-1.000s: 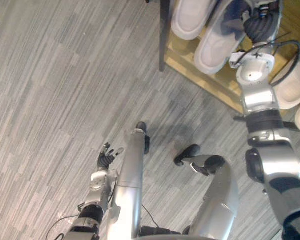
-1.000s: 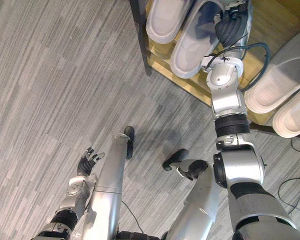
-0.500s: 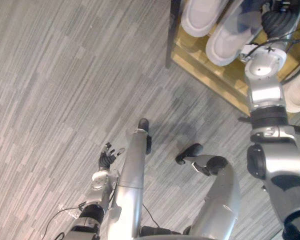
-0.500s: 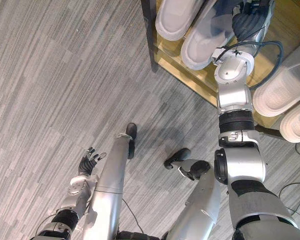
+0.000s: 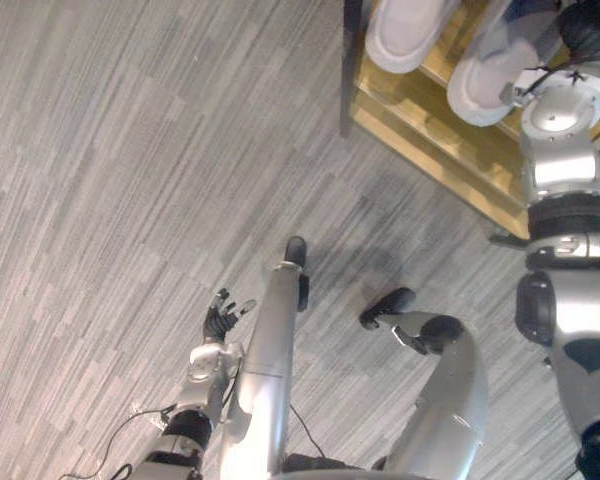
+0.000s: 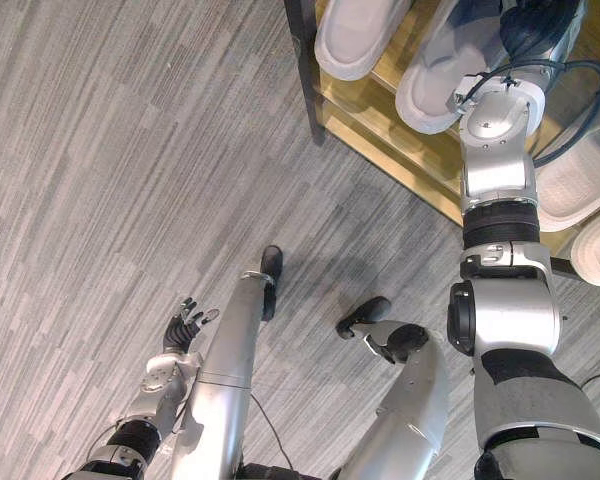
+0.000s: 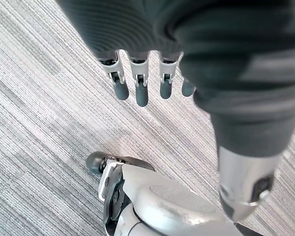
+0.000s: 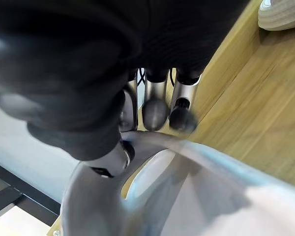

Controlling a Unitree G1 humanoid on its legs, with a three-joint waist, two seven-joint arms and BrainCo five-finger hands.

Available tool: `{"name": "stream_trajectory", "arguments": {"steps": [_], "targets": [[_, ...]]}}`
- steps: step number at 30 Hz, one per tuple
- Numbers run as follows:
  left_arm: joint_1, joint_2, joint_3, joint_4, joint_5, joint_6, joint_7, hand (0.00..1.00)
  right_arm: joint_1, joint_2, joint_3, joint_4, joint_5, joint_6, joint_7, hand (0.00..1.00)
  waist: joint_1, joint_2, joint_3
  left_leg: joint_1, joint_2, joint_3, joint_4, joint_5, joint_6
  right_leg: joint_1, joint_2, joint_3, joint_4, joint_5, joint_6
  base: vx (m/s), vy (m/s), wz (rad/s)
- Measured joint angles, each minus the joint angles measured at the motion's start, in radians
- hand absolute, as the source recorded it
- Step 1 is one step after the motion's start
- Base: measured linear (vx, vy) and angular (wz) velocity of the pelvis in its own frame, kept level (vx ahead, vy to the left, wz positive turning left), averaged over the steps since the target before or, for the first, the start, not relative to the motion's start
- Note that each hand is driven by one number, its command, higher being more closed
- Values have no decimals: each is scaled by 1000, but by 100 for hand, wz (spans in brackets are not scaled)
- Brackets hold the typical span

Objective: Organize the slippers on the shoe rack

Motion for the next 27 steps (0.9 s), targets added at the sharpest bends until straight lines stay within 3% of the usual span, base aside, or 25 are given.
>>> {"name": "stream_trajectory", "arguments": {"steps": [10,17,27], "targets": [[0,2,0,8,-14,0,1,0,0,-4,-4,-14,20,6,-7,0,0,0,0,2,8,1,-15,17,-3,0,7,-8,-9,8,-13,3,0,0],[0,6,0,8,-14,0,1,0,46,-10,-16,-199,17,5,-38,0,-1,-1,-1,11,18,3,-36,31,-5,3,20,-10,-26,17,-23,8,1,-3],[0,12,-6,13,-14,2,15,0,167,8,-132,-378,15,6,-83,0,-3,-2,-2,40,26,3,-84,54,-14,19,38,-19,-60,29,-30,11,1,-1]]}}
